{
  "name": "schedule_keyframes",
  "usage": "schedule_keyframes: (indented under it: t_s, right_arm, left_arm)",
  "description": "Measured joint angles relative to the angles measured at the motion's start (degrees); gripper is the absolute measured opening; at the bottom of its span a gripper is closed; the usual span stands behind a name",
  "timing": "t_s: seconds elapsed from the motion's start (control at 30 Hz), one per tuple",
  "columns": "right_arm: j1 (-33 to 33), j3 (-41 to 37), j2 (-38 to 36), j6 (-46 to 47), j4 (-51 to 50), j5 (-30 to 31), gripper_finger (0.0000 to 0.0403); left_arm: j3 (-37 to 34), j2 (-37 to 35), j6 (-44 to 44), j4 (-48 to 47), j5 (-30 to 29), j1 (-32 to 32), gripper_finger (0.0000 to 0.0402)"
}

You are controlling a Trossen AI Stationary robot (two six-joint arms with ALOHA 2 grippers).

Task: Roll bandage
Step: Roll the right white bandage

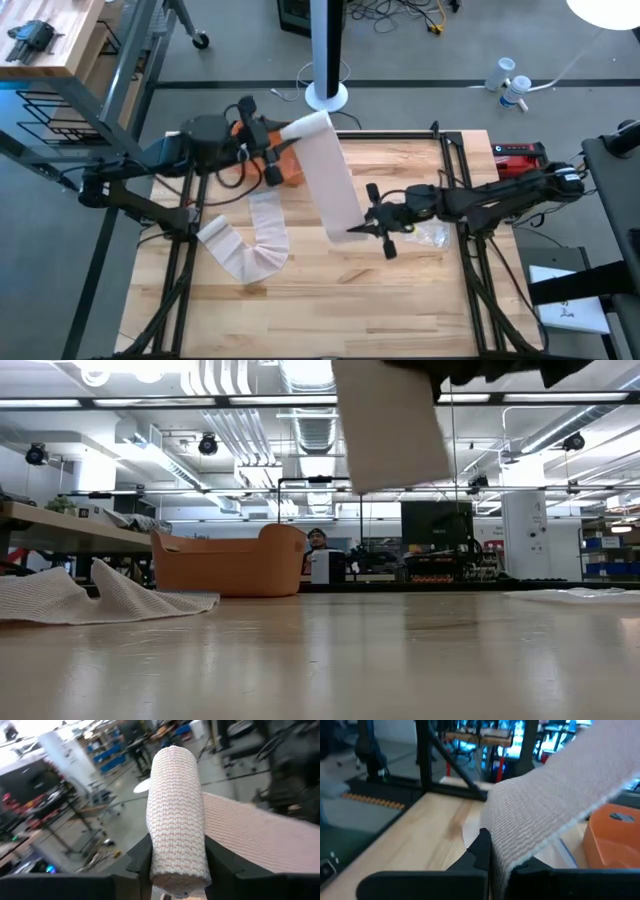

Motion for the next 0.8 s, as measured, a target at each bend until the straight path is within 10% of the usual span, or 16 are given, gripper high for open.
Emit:
schedule_keyframes:
  t_s: [0.27, 0.8]
  right_arm:
    - [1.1, 5.8, -2.5, 3.5, 0.5, -11.0, 0.0001]
    - [0.8, 20.6, -3.4, 5.1, -2.0, -7.6, 0.0000]
  left_arm:
    - [-0.1, 6.9, 0.8, 3.7, 0.5, 7.4, 0.0116]
    - [-6.1, 11.8, 1.5, -3.0, 6.1, 3.4, 0.0115]
